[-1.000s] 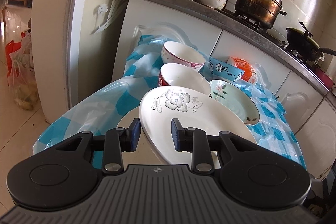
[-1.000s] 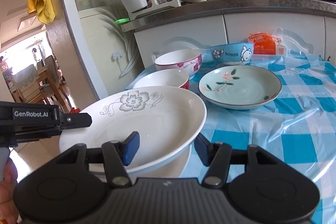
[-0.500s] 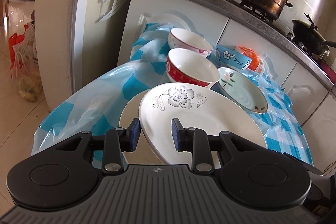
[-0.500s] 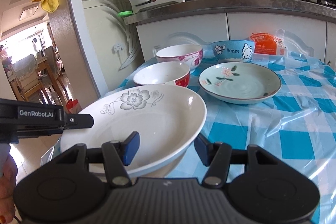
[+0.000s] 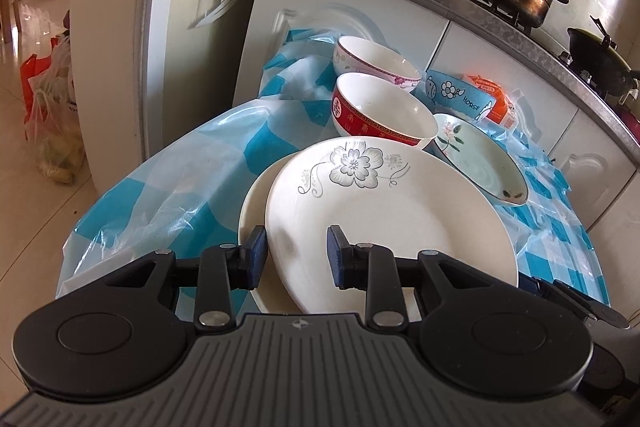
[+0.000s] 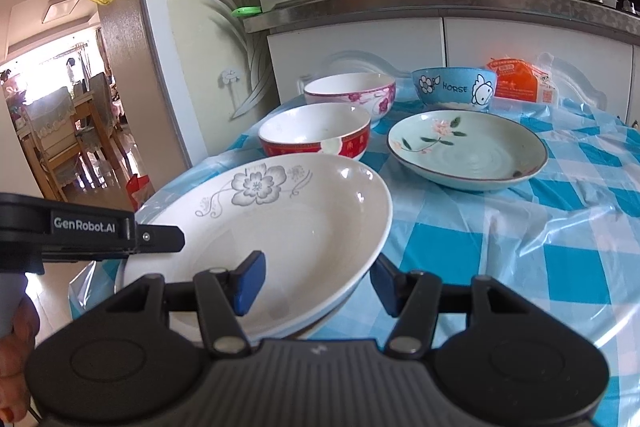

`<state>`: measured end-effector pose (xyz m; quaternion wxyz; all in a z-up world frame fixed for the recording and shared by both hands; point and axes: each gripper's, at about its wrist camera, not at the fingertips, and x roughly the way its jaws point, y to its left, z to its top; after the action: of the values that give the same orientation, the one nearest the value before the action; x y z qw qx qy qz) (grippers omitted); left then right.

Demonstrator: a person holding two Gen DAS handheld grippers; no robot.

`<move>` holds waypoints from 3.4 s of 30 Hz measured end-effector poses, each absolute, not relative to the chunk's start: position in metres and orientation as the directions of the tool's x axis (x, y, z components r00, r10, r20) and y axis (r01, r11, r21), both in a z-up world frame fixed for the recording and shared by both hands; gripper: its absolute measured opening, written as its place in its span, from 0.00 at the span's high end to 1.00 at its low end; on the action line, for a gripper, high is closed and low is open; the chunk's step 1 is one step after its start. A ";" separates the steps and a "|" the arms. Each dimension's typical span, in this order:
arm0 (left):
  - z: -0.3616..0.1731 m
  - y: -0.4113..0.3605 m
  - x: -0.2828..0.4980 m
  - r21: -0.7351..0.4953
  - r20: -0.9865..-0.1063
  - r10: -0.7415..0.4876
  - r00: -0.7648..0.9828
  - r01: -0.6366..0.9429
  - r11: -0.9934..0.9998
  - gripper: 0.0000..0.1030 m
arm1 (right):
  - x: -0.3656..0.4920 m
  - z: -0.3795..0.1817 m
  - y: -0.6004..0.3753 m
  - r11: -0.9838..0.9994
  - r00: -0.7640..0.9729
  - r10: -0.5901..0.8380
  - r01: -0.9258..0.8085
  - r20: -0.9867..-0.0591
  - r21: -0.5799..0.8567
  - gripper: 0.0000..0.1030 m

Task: Organize plates and bowls
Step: 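Lower the held white flower plate onto the large white plate and open both tools, then withdraw both open tools and move them toward the pale green flower plate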

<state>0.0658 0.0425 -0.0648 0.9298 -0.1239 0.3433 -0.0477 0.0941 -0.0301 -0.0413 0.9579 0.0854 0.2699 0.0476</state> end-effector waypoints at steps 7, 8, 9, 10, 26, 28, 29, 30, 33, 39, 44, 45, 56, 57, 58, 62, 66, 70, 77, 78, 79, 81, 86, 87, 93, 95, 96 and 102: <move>-0.064 0.043 0.064 -0.278 -0.629 -0.184 0.755 0.002 0.960 0.68 | 0.092 -0.041 -0.029 0.977 0.842 0.167 -0.070 -0.513 0.202 0.34; -0.064 0.043 0.063 -0.280 -0.629 -0.186 0.755 0.003 0.960 0.68 | 0.091 -0.040 -0.029 0.977 0.841 0.169 -0.072 -0.514 0.202 0.34; -0.064 0.043 0.062 -0.281 -0.629 -0.186 0.755 0.003 0.960 0.68 | 0.090 -0.040 -0.029 0.977 0.842 0.168 -0.073 -0.513 0.199 0.32; -0.063 0.043 0.060 -0.281 -0.628 -0.185 0.756 0.002 0.960 0.68 | 0.089 -0.038 -0.029 0.978 0.844 0.165 -0.074 -0.510 0.194 0.32; -0.054 0.040 0.049 -0.271 -0.608 -0.164 0.777 -0.009 0.962 0.46 | 0.077 -0.026 -0.060 0.984 0.899 0.073 0.005 -0.432 0.177 0.08; -0.052 0.040 0.048 -0.255 -0.606 -0.147 0.782 -0.016 0.967 0.37 | 0.075 -0.026 -0.065 0.983 0.902 0.062 0.019 -0.426 0.184 0.05; -0.050 0.041 0.047 -0.253 -0.595 -0.146 0.790 -0.011 0.967 0.35 | 0.074 -0.027 -0.068 0.982 0.903 0.057 0.027 -0.426 0.188 0.05; -0.048 0.041 0.046 -0.246 -0.588 -0.143 0.796 -0.007 0.969 0.34 | 0.074 -0.027 -0.070 0.981 0.904 0.053 0.033 -0.425 0.193 0.05; -0.041 0.040 0.043 -0.232 -0.568 -0.138 0.811 0.003 0.973 0.21 | 0.071 -0.027 -0.077 0.976 0.906 0.049 0.046 -0.421 0.212 0.04; -0.029 0.028 0.037 -0.195 -0.539 -0.130 0.832 0.027 0.980 0.07 | 0.067 -0.027 -0.084 0.976 0.909 0.038 0.055 -0.414 0.210 0.01; -0.024 0.008 0.035 -0.167 -0.526 -0.148 0.837 0.069 0.984 0.01 | 0.064 -0.029 -0.090 0.980 0.912 -0.025 0.103 -0.410 0.171 0.01; -0.023 0.004 0.035 -0.166 -0.526 -0.153 0.837 0.075 0.983 0.01 | 0.065 -0.030 -0.092 0.980 0.911 -0.040 0.116 -0.410 0.164 0.01; -0.023 -0.031 0.039 -0.183 -0.508 -0.210 0.835 0.133 0.974 0.00 | 0.059 -0.034 -0.119 0.980 0.926 -0.076 0.137 -0.371 0.142 0.01; -0.023 -0.035 0.040 -0.187 -0.507 -0.215 0.835 0.137 0.973 0.00 | 0.058 -0.034 -0.122 0.978 0.927 -0.076 0.141 -0.366 0.155 0.01; -0.022 -0.037 0.041 -0.190 -0.505 -0.222 0.834 0.143 0.971 0.00 | 0.058 -0.034 -0.126 0.975 0.928 -0.076 0.146 -0.365 0.168 0.01; -0.021 -0.049 0.044 -0.201 -0.498 -0.247 0.831 0.167 0.965 0.00 | 0.058 -0.036 -0.142 0.959 0.928 -0.076 0.168 -0.366 0.228 0.01; -0.022 -0.059 0.051 -0.237 -0.496 -0.271 0.825 0.172 0.956 0.00 | 0.057 -0.043 -0.162 0.928 0.925 -0.096 0.217 -0.369 0.302 0.01; -0.025 -0.070 0.059 -0.256 -0.474 -0.276 0.836 0.169 0.952 0.00 | 0.056 -0.046 -0.180 0.909 0.929 -0.124 0.246 -0.348 0.335 0.01; -0.032 -0.093 0.070 -0.223 -0.448 -0.284 0.848 0.202 0.954 0.00 | 0.068 -0.042 -0.202 0.899 0.874 -0.193 0.339 -0.446 0.277 0.01; -0.034 -0.095 0.074 -0.226 -0.460 -0.283 0.842 0.197 0.954 0.00 | 0.072 -0.042 -0.204 0.895 0.853 -0.206 0.362 -0.479 0.260 0.01; -0.036 -0.098 0.077 -0.224 -0.471 -0.282 0.836 0.197 0.955 0.00 | 0.075 -0.043 -0.207 0.888 0.826 -0.234 0.397 -0.513 0.234 0.01; -0.040 -0.102 0.081 -0.213 -0.482 -0.274 0.832 0.192 0.958 0.00 | 0.081 -0.043 -0.210 0.878 0.782 -0.279 0.443 -0.557 0.182 0.01; -0.048 -0.120 0.091 -0.104 -0.529 -0.210 0.822 0.182 0.978 0.00 | 0.085 -0.029 -0.218 0.884 0.751 -0.304 0.452 -0.586 0.121 0.01; -0.049 -0.122 0.093 -0.090 -0.536 -0.202 0.820 0.182 0.979 0.00 | 0.085 -0.028 -0.219 0.888 0.755 -0.300 0.444 -0.583 0.118 0.01; -0.055 -0.130 0.107 -0.114 -0.563 -0.213 0.799 0.180 0.977 0.00 | 0.084 -0.027 -0.231 0.900 0.827 -0.235 0.383 -0.510 0.208 0.01; -0.055 -0.130 0.109 -0.137 -0.551 -0.236 0.801 0.193 0.972 0.00 | 0.089 -0.027 -0.241 0.889 0.831 -0.210 0.382 -0.514 0.254 0.01; -0.055 -0.129 0.109 -0.151 -0.541 -0.248 0.804 0.197 0.969 0.00 | 0.093 -0.026 -0.245 0.884 0.838 -0.198 0.377 -0.509 0.276 0.01; -0.058 -0.136 0.118 -0.208 -0.547 -0.254 0.798 0.165 0.964 0.00 | 0.117 -0.017 -0.258 0.875 0.881 -0.151 0.330 -0.449 0.353 0.01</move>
<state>0.1185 -0.1355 -0.0577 0.9451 -0.0751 0.2980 -0.1109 0.1175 -0.2578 -0.0167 0.9457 0.2148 0.2083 -0.1270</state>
